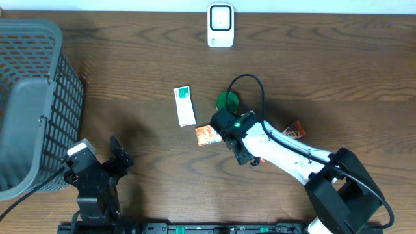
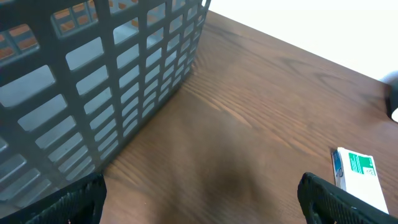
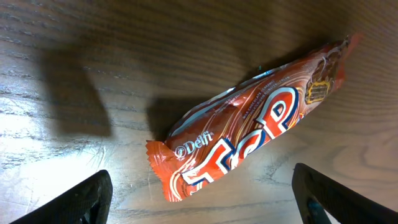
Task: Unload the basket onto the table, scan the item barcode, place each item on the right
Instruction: 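Lower the right gripper and grasp the Top bar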
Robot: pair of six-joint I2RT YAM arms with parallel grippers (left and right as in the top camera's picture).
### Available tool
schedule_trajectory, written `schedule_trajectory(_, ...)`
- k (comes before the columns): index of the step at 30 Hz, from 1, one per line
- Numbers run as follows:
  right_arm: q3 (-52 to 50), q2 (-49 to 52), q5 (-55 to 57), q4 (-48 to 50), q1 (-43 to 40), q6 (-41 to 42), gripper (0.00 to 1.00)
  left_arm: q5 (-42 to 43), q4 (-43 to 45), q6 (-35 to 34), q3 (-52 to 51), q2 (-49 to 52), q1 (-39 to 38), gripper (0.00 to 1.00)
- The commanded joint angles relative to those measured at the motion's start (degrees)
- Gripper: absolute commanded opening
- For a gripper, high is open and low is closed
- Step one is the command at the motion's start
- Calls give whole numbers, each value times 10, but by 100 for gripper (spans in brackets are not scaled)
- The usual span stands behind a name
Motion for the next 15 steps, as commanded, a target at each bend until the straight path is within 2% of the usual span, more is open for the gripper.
schedule_trajectory(1, 0, 7, 14, 2, 9, 13, 87, -2, -1, -3, -2, -1, 3, 98)
schedule_trajectory(15, -62, 7, 12, 51, 9, 12, 89, -2, -1, -3, -2, -1, 3, 98)
